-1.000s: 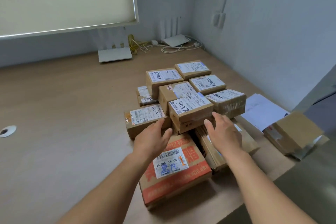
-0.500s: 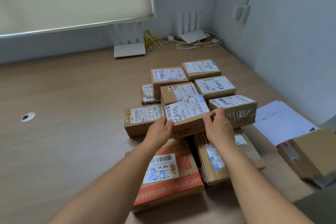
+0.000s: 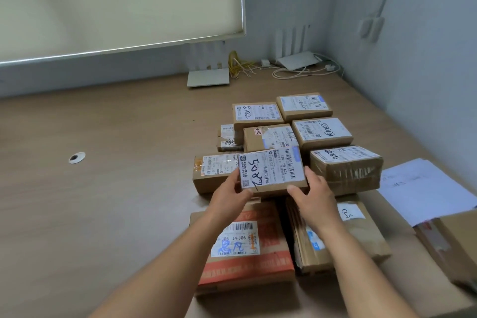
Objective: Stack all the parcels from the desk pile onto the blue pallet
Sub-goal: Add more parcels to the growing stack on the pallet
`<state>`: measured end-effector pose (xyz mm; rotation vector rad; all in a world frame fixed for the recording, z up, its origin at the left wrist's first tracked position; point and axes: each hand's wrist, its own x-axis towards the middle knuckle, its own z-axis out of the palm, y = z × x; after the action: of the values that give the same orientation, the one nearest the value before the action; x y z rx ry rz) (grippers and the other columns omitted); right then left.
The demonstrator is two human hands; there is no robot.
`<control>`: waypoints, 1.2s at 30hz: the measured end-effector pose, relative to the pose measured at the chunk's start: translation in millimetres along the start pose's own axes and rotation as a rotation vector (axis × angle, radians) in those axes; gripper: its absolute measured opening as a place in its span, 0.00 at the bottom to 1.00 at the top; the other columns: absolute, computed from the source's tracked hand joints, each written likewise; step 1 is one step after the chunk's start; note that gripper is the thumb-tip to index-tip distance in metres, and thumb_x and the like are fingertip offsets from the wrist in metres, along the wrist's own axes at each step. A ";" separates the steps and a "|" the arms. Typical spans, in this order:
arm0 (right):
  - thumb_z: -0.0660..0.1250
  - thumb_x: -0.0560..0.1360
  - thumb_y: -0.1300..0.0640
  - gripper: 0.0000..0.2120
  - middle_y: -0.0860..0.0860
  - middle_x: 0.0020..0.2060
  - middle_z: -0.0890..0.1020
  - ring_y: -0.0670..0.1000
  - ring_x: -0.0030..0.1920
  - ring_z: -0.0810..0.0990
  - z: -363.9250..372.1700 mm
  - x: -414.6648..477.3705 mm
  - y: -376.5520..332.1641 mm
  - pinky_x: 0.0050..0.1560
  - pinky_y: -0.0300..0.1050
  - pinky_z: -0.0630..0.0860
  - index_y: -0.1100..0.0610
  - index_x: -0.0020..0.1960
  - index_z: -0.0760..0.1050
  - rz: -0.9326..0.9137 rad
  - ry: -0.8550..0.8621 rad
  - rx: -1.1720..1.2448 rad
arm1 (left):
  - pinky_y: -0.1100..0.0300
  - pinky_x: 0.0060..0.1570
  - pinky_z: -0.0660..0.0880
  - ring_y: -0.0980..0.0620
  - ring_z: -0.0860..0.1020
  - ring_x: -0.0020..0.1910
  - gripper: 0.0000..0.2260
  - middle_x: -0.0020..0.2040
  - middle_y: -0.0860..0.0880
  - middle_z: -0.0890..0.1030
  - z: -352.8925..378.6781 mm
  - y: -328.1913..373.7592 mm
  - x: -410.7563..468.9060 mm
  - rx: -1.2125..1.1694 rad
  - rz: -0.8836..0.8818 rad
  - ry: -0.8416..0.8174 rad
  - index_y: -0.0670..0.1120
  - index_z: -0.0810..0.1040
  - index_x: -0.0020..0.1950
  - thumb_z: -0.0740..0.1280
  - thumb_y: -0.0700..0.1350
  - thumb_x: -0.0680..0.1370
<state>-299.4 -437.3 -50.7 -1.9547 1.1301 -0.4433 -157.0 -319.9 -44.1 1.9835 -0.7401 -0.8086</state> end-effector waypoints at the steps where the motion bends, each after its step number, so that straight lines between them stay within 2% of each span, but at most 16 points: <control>1: 0.63 0.77 0.51 0.29 0.52 0.67 0.68 0.52 0.66 0.68 2.5 -1.1 -2.5 0.65 0.48 0.65 0.52 0.76 0.58 -0.031 -0.001 -0.005 | 0.49 0.60 0.74 0.53 0.76 0.58 0.25 0.59 0.57 0.79 -3.7 -0.8 -2.7 0.000 0.007 0.018 0.57 0.65 0.72 0.64 0.43 0.77; 6: 0.65 0.76 0.51 0.29 0.50 0.63 0.71 0.50 0.63 0.70 17.5 -9.8 -15.2 0.61 0.43 0.66 0.49 0.75 0.59 -0.134 -0.031 0.005 | 0.51 0.60 0.73 0.56 0.76 0.58 0.24 0.59 0.60 0.78 -25.0 -8.6 -21.0 0.035 0.059 0.074 0.60 0.64 0.71 0.63 0.43 0.78; 11: 0.65 0.76 0.49 0.30 0.49 0.66 0.72 0.49 0.65 0.70 37.8 -25.7 -31.7 0.65 0.51 0.70 0.49 0.75 0.58 -0.187 -0.060 -0.012 | 0.52 0.60 0.73 0.57 0.76 0.58 0.24 0.59 0.59 0.78 -50.8 -26.4 -39.7 0.042 0.092 0.099 0.62 0.62 0.71 0.63 0.43 0.78; 14: 0.65 0.76 0.49 0.31 0.50 0.67 0.71 0.49 0.66 0.69 52.5 -36.2 -47.9 0.64 0.46 0.68 0.51 0.76 0.57 -0.228 -0.043 -0.024 | 0.57 0.58 0.74 0.59 0.77 0.56 0.26 0.58 0.60 0.78 -70.0 -36.1 -51.9 0.009 0.111 0.129 0.62 0.61 0.73 0.63 0.43 0.79; 17: 0.64 0.77 0.50 0.30 0.49 0.66 0.70 0.47 0.65 0.69 70.8 -49.3 -67.0 0.59 0.39 0.65 0.50 0.76 0.57 -0.274 -0.057 -0.004 | 0.58 0.57 0.74 0.60 0.77 0.55 0.27 0.59 0.58 0.78 -93.6 -48.3 -67.8 -0.009 0.126 0.164 0.62 0.59 0.73 0.64 0.44 0.78; 19: 0.65 0.77 0.51 0.30 0.50 0.66 0.70 0.48 0.65 0.69 89.6 -60.7 -81.8 0.61 0.41 0.66 0.51 0.75 0.58 -0.299 -0.070 0.012 | 0.59 0.57 0.73 0.59 0.77 0.56 0.27 0.60 0.58 0.78 -115.9 -60.3 -82.0 -0.026 0.125 0.198 0.62 0.59 0.74 0.64 0.45 0.78; 23: 0.67 0.76 0.50 0.31 0.51 0.67 0.70 0.49 0.67 0.68 129.7 -81.7 -115.5 0.64 0.42 0.65 0.53 0.75 0.59 -0.354 -0.088 0.005 | 0.71 0.49 0.71 0.64 0.77 0.53 0.26 0.56 0.61 0.78 -162.4 -87.2 -110.6 -0.042 0.126 0.283 0.65 0.60 0.72 0.64 0.44 0.78; 26: 0.68 0.75 0.51 0.30 0.51 0.66 0.72 0.50 0.65 0.69 159.7 -98.2 -141.6 0.61 0.40 0.64 0.52 0.74 0.61 -0.430 -0.088 0.010 | 0.69 0.50 0.71 0.63 0.77 0.53 0.26 0.56 0.61 0.79 -194.6 -109.0 -132.2 -0.056 0.110 0.340 0.63 0.62 0.72 0.64 0.44 0.78; 33: 0.66 0.76 0.51 0.31 0.50 0.66 0.72 0.48 0.64 0.70 222.4 -140.1 -190.5 0.64 0.44 0.68 0.52 0.75 0.59 -0.540 -0.196 0.012 | 0.69 0.51 0.70 0.64 0.77 0.52 0.26 0.55 0.61 0.79 -259.7 -152.2 -184.5 -0.091 0.081 0.453 0.63 0.61 0.72 0.64 0.44 0.78; 36: 0.66 0.76 0.51 0.31 0.50 0.67 0.72 0.48 0.65 0.70 249.8 -160.1 -208.5 0.65 0.50 0.70 0.53 0.75 0.59 -0.585 -0.247 0.005 | 0.70 0.51 0.70 0.68 0.76 0.52 0.26 0.54 0.63 0.78 -285.7 -172.0 -209.2 -0.095 0.068 0.495 0.63 0.61 0.72 0.65 0.44 0.78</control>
<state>-110.5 -129.0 -22.1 -2.2482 0.3880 -0.4852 -34.3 53.0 -14.4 1.9485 -0.4626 -0.2820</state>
